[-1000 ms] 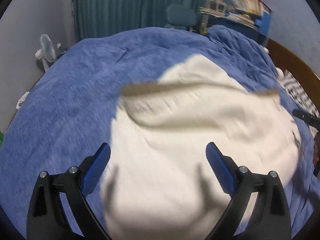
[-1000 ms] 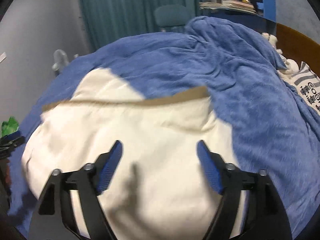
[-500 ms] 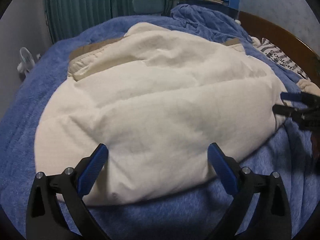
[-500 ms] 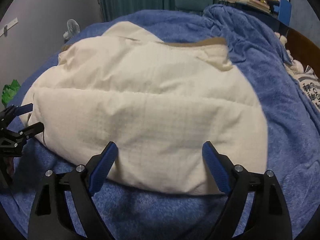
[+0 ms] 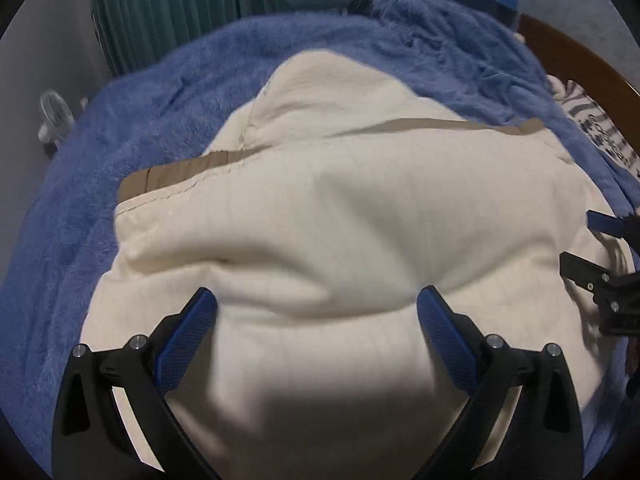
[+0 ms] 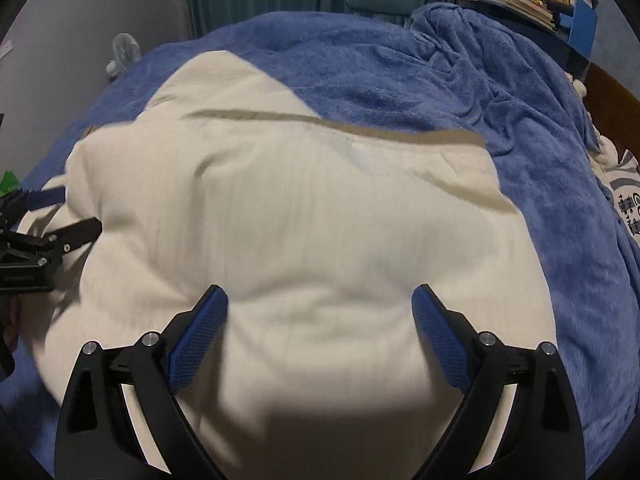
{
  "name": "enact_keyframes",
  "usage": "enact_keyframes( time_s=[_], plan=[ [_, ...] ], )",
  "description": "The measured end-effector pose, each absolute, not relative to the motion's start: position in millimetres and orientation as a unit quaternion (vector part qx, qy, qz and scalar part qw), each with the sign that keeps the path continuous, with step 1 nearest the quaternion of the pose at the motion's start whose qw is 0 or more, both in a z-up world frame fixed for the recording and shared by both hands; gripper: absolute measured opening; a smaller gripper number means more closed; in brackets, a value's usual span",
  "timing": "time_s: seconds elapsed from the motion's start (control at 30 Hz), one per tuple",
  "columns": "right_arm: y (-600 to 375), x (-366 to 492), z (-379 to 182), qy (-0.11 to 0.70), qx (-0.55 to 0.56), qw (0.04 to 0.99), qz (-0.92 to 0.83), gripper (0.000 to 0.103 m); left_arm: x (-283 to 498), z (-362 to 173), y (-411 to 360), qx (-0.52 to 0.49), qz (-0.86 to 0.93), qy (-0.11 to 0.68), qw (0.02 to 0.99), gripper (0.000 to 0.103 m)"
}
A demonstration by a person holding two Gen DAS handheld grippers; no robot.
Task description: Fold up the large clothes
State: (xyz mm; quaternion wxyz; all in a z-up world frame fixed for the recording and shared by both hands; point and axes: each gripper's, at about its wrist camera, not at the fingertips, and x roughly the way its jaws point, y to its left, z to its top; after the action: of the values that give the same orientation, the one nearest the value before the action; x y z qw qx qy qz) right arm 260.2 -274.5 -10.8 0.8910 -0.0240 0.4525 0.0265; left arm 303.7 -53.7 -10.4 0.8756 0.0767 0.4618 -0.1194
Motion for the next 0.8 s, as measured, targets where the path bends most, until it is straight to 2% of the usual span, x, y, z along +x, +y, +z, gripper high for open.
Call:
enact_keyframes(
  time_s=[0.2, 0.37, 0.8],
  plan=[
    [-272.8, 321.1, -7.7, 0.479, -0.012, 0.878, 0.005, 0.091, 357.2, -13.0, -50.7, 0.055, -0.085, 0.499, 0.861, 0.097],
    [-285.8, 358.9, -16.9, 0.502, 0.061, 0.862, -0.003, 0.088, 384.8, -19.2, -51.2, 0.064, -0.053, 0.505, 0.859, 0.097],
    [-282.3, 367.9, -56.5, 0.530, 0.050, 0.847, -0.004, 0.091, 394.4, -52.1, -43.2, 0.040, -0.073, 0.544, 0.835, 0.097]
  ],
)
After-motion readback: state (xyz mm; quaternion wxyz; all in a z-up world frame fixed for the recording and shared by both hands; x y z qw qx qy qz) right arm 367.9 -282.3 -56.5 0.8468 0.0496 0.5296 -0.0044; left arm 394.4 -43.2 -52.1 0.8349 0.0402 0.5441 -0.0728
